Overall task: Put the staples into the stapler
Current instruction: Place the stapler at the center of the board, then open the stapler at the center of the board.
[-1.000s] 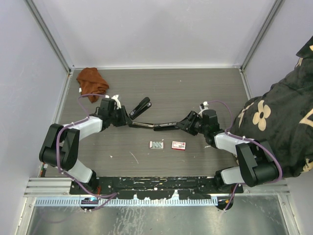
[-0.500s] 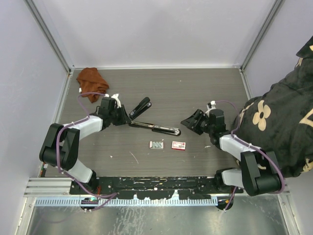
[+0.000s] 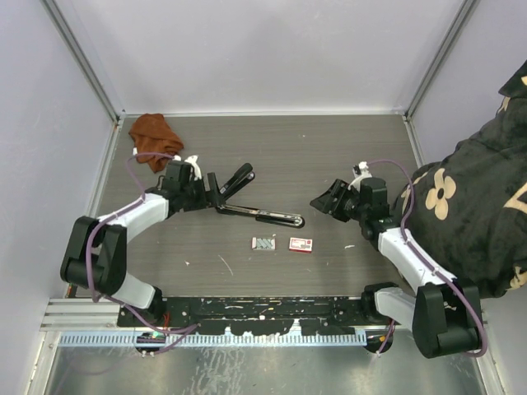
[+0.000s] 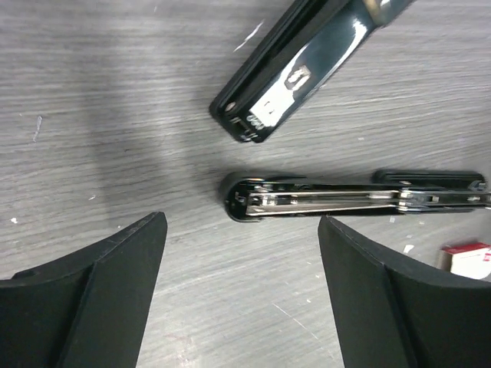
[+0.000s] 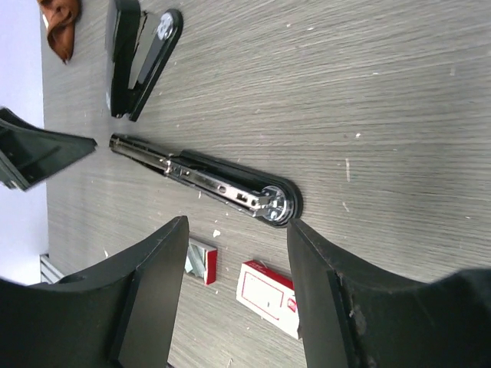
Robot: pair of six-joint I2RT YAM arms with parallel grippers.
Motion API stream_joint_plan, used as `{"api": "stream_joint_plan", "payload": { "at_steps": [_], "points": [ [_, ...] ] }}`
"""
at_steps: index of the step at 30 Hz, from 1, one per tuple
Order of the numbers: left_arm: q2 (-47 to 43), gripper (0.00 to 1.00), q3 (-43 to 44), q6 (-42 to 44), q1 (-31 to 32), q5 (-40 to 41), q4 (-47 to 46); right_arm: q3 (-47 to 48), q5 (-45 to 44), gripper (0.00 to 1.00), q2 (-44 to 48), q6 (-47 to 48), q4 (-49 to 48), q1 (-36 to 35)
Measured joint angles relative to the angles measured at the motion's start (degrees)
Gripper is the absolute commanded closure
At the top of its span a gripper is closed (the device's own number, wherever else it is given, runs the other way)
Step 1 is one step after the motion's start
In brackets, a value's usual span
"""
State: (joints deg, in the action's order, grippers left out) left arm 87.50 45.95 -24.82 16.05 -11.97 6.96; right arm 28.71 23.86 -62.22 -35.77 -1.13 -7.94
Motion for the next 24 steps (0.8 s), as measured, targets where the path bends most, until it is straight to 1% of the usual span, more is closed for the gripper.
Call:
{"api": "stream_joint_plan", "payload": {
  "at_steps": [3, 7, 10, 13, 15, 18, 24],
  "points": [
    [-4.04, 0.15, 1.55, 0.00, 0.02, -0.09, 2.10, 2.16, -0.94, 0.41, 0.26, 2.43, 2.69, -2.54],
    [-9.29, 0.16, 4.57, 0.04, 0.59, -0.11, 4.09, 2.99, -2.34, 0.40, 0.22, 4.37, 4.22, -7.78],
    [-9.62, 0.17, 8.94, 0.70, 1.25, -0.85, 5.40, 2.99, -2.49, 0.41, -0.24, 4.63, 4.28, -10.32],
    [-6.05, 0.19, 14.36, 2.78, 1.51, -2.84, 5.11, 2.99, -2.25, 0.41, -1.09, 4.48, 3.96, -10.97],
    [-2.05, 0.20, 17.97, 4.96, 1.57, -4.37, 3.63, 2.99, -2.23, 0.41, -1.31, 4.37, 3.76, -10.97],
    [5.18, 0.20, 22.10, 8.96, 1.84, -6.45, 1.22, 2.99, -2.12, 0.41, -1.18, 4.24, 3.28, -10.97],
    [18.93, 0.20, 28.70, 17.49, 2.62, -8.50, 0.26, 2.71, -2.10, 0.40, 1.14, 4.17, 2.86, -10.97]
  ]
}}
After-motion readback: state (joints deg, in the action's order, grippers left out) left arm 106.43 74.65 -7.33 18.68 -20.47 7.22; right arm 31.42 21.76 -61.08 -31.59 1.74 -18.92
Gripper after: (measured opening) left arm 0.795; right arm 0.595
